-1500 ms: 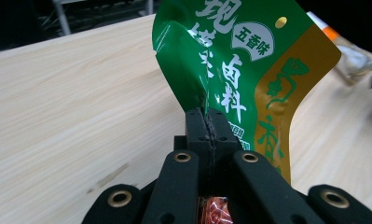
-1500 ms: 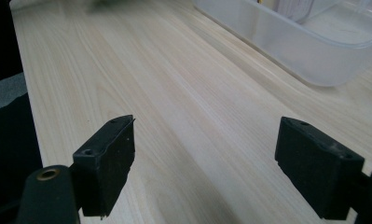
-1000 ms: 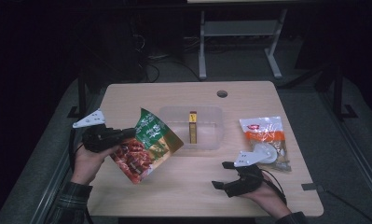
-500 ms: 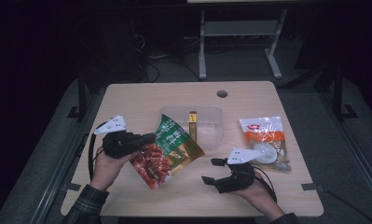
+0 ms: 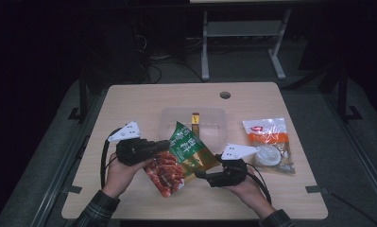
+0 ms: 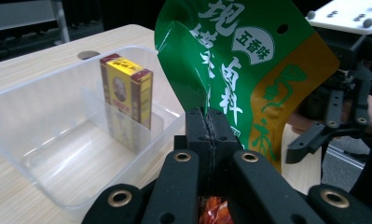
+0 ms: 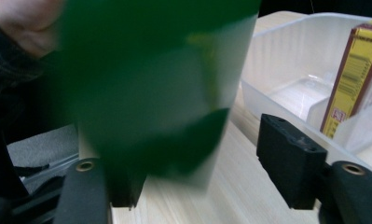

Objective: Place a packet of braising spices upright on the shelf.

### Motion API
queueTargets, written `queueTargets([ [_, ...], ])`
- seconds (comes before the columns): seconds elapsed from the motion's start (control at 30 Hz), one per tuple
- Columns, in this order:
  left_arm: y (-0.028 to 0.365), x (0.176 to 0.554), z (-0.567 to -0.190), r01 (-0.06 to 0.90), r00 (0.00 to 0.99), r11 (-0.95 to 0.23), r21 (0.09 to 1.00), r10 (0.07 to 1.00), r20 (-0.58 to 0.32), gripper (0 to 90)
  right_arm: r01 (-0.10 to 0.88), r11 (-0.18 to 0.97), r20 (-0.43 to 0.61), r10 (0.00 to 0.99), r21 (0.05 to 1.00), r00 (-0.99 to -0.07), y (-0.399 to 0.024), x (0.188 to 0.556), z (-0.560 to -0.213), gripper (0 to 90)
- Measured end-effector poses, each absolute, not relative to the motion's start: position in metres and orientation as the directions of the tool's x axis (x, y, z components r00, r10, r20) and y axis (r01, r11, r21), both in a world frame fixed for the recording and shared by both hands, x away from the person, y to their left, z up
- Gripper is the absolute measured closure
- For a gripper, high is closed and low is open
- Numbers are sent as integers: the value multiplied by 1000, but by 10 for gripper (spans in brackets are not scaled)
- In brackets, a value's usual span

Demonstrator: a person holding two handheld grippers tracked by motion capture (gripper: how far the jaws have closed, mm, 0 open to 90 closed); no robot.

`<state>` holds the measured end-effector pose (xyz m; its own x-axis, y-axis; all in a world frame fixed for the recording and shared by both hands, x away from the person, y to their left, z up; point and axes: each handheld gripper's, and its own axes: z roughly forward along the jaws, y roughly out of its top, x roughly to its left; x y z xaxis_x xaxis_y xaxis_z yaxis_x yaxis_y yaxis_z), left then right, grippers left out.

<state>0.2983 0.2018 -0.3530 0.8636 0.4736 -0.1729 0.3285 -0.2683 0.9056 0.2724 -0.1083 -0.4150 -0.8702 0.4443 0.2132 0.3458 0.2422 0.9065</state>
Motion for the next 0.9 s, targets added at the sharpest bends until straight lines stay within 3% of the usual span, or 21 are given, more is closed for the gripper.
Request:
queueTargets([
  [0.13,199,297,-354,330,868,-259,908,462,-184,900,347,220,227,433,912,-872,-106,275,-415,438],
  [0.3,197,297,-356,328,870,-261,908,458,-183,900,360,203,258,402,911,-879,-103,278,-415,651],
  [0.5,197,297,-360,335,871,-249,908,451,-198,899,382,157,299,387,911,-872,-108,279,-411,802],
  [0.67,195,296,-362,327,876,-278,903,448,-179,897,386,141,311,379,912,-872,-114,280,-408,873],
  [0.9,193,291,-370,310,881,-329,892,451,-140,890,391,193,308,355,900,-883,-119,284,-405,890],
])
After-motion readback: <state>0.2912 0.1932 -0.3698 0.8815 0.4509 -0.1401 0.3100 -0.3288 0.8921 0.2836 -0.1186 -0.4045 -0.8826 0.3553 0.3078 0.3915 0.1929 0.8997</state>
